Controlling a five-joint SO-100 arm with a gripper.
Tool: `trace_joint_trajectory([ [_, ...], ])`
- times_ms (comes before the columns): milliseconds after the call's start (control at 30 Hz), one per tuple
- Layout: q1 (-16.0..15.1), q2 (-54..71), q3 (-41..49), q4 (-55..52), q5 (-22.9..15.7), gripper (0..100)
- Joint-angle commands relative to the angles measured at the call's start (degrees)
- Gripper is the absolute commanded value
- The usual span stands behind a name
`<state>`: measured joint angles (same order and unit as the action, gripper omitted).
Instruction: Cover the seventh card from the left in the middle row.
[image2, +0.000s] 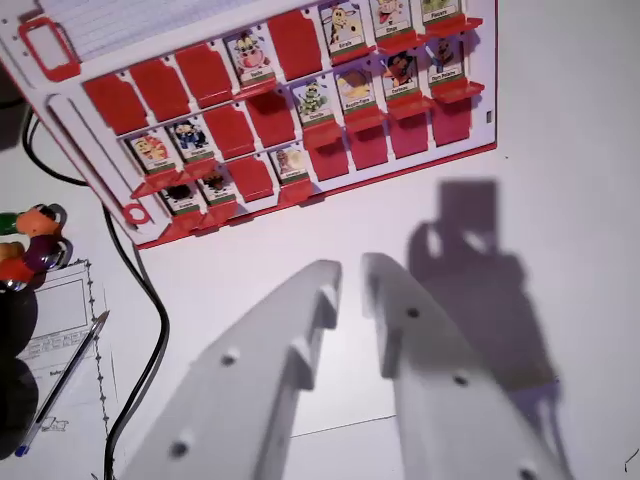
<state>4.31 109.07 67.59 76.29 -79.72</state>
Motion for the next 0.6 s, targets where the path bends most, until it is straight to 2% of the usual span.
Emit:
trace_joint_trajectory([
  [0,0.9,-4.2,-9.5,0.6,0.4,2],
  [567,8.1,-25.7,-20.2,-0.3,0.9,2],
])
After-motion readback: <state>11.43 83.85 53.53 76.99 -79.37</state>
